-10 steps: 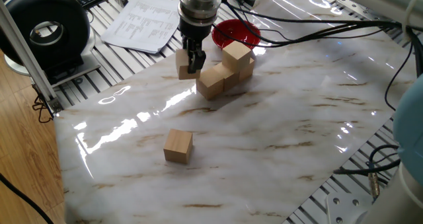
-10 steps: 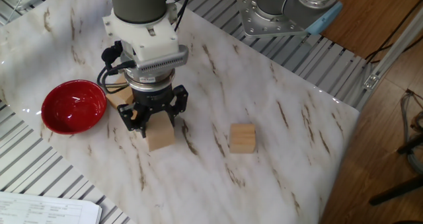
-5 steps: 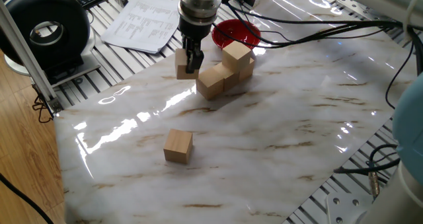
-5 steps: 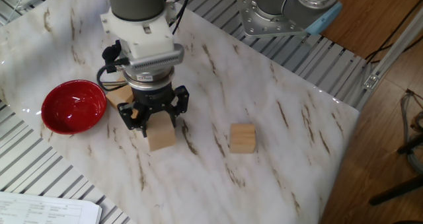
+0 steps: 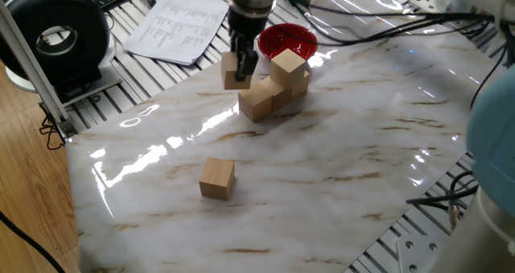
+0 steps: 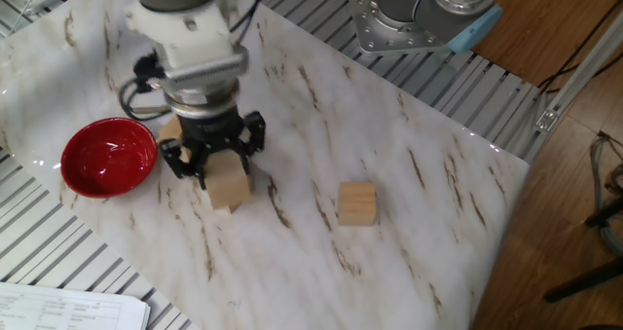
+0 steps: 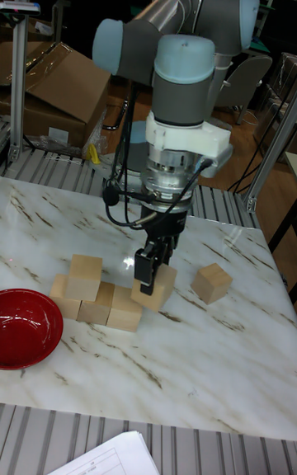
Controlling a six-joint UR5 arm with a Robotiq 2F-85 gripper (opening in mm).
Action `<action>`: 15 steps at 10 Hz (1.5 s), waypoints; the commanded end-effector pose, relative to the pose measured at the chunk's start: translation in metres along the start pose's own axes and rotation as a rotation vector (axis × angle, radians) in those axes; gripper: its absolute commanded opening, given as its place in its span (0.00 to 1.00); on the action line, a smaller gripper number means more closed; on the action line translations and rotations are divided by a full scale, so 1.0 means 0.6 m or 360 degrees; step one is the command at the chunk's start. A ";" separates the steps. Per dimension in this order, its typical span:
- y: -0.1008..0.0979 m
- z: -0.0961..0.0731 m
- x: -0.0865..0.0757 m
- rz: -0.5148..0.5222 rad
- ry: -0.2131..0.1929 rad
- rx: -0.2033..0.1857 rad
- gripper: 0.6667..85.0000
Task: Stack the blocks into a pyramid shape
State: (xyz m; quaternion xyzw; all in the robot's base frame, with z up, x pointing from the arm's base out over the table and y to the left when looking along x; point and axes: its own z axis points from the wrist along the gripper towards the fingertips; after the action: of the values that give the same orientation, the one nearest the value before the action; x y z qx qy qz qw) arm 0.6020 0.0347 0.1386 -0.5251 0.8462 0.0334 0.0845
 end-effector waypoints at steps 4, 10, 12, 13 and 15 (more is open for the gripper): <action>-0.036 -0.013 0.061 -0.0266 0.0038 -0.0003 0.00; -0.040 -0.003 0.069 -0.0614 0.0037 -0.0019 0.00; -0.041 0.001 0.063 -0.0785 0.0032 -0.0009 0.00; -0.049 0.000 0.070 -0.0888 0.0064 0.0011 0.00; -0.061 -0.001 0.085 -0.0964 0.0128 0.0035 0.00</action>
State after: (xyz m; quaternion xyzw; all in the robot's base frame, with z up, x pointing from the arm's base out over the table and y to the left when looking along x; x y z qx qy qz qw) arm 0.6085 -0.0206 0.1307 -0.7261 0.6844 -0.0085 0.0657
